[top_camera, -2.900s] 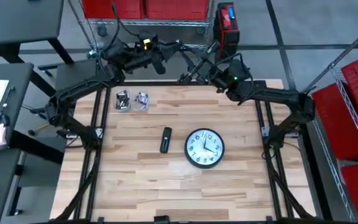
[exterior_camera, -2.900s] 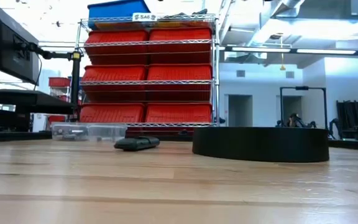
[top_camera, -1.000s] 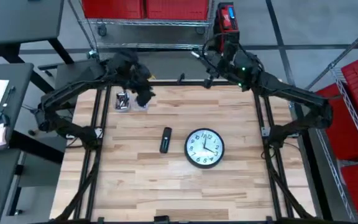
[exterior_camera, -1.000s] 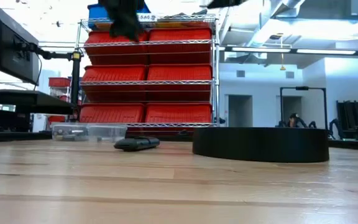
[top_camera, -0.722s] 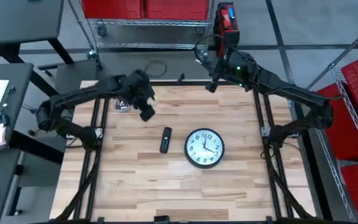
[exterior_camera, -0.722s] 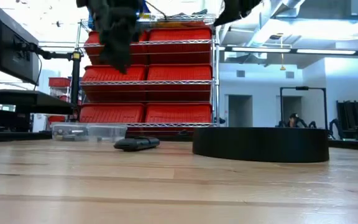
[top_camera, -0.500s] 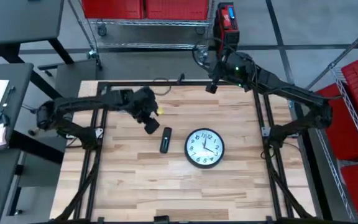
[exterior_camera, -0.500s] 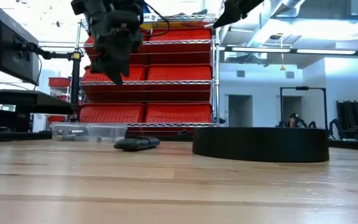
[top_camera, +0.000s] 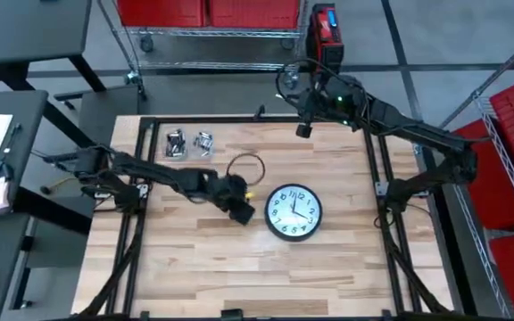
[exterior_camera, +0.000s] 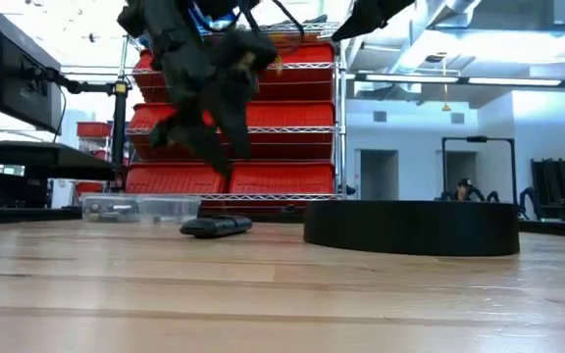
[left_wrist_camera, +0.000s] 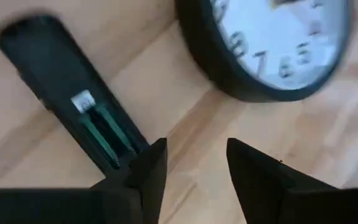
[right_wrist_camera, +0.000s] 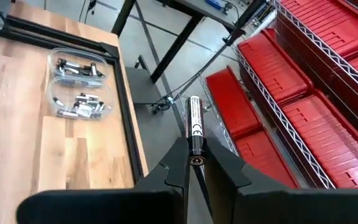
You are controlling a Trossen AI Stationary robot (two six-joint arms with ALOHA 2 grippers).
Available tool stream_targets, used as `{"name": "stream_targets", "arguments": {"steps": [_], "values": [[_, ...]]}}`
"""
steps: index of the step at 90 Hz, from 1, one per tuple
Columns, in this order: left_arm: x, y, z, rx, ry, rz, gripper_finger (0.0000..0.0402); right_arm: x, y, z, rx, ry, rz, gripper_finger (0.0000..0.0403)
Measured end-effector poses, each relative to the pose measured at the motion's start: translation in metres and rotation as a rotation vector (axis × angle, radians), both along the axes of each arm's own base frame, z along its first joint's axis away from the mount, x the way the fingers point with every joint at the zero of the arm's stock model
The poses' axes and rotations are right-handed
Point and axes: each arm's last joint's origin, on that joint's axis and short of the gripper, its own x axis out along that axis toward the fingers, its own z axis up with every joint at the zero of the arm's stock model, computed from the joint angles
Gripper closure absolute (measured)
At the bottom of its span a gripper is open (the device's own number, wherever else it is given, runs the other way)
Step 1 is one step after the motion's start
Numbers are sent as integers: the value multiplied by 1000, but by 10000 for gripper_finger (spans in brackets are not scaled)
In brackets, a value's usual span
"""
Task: Insert battery
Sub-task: Insert the silver battery into the remote
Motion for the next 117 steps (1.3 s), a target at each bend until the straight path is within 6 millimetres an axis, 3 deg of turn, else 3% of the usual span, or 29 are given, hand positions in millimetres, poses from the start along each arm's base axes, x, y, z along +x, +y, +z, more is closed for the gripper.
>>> {"name": "stream_targets", "arguments": {"steps": [15, 37, 57, 73, 87, 103, 117], "values": [[12, -9, -26, -13, 73, 17, 320, 0, 0, -1, 6, 13, 0, 383], [11, -16, -35, 3, 148, -14, 388, 0, 0, -2, 8, 16, 0, 383], [-6, -18, -38, 45, 318, -92, 399, 0, 0, -2, 8, 16, 0, 383], [-10, -16, -39, 77, 358, -143, 399, 0, 0, -2, 8, 16, 0, 383], [-10, -16, -21, 113, 313, -199, 398, -1, 1, -4, 28, 35, 24, 383], [-31, -11, 8, 203, 330, -205, 398, 3, 2, -12, 128, 41, 119, 383], [-54, -6, 39, 296, 304, -201, 398, 15, -1, -37, 289, 88, 254, 383]]}}
